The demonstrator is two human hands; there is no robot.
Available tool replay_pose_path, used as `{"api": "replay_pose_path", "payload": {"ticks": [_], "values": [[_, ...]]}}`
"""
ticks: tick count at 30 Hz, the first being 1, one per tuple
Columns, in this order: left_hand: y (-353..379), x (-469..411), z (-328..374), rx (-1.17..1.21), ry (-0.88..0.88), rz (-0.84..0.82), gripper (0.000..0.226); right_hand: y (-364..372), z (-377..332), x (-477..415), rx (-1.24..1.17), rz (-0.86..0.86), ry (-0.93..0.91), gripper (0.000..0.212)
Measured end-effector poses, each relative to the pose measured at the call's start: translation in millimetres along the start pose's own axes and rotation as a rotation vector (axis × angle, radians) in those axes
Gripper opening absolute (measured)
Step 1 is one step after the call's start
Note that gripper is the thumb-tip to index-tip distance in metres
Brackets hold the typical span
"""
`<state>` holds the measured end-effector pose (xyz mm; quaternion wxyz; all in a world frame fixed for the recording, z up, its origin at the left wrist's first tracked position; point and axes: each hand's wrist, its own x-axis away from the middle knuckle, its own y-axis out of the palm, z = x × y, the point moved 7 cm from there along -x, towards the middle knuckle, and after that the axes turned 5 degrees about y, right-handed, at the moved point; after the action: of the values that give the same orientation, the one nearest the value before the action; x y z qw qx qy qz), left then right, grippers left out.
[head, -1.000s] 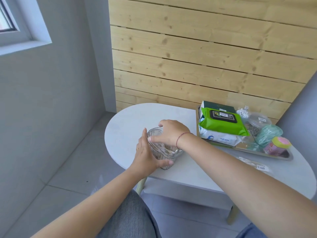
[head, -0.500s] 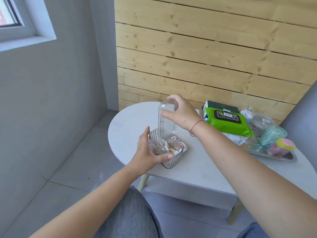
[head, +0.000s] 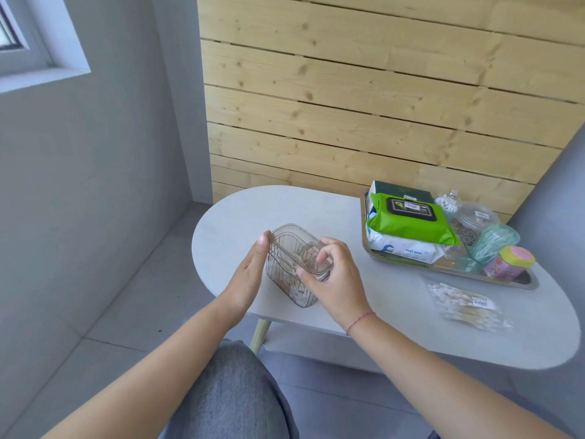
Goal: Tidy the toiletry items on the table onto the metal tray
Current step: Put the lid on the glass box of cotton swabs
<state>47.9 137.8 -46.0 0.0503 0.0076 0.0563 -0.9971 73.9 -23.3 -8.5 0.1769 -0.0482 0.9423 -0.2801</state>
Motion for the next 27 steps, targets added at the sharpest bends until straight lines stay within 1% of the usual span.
{"api": "replay_pose_path", "payload": {"ticks": [2,4,9,11,13,17,20,22,24,27], "values": [[-1.8,-3.9,0.6,0.006,-0.001,0.025,0.087,0.8,1.3,-0.7,0.007,0.0,0.015,0.033],[-4.5,-8.4,2.4,0.02,0.008,0.055,0.081,1.3,-1.6,-0.1,0.025,0.0,0.0,0.032],[-5.1,-20.4,1.3,0.033,0.025,0.057,0.038,5.9,-8.2,6.3,0.073,-0.044,-0.075,0.028],[-4.8,-25.0,0.8,0.017,0.022,0.058,0.031,7.8,-7.3,6.9,0.097,-0.068,-0.075,0.033],[-5.3,-28.9,2.3,0.016,0.02,0.065,0.027,10.3,-6.4,7.8,0.123,-0.086,-0.078,0.04],[-6.6,-32.2,5.3,0.008,0.02,0.066,0.026,13.8,-3.8,12.1,0.126,-0.091,-0.077,0.043],[-6.5,-34.6,7.1,-0.004,0.017,0.056,0.031,13.2,-0.9,13.4,0.078,-0.085,-0.066,0.043],[-5.9,-37.9,5.5,-0.01,0.002,0.019,0.033,13.6,-0.9,12.6,0.035,-0.091,-0.056,0.043],[-3.9,-42.6,0.0,-0.005,-0.027,-0.013,0.029,12.4,-1.5,10.5,-0.001,-0.089,-0.048,0.043],[-1.3,-45.8,-14.9,0.021,-0.051,-0.019,0.023,12.1,-2.1,9.8,-0.039,-0.112,-0.039,0.043]]}}
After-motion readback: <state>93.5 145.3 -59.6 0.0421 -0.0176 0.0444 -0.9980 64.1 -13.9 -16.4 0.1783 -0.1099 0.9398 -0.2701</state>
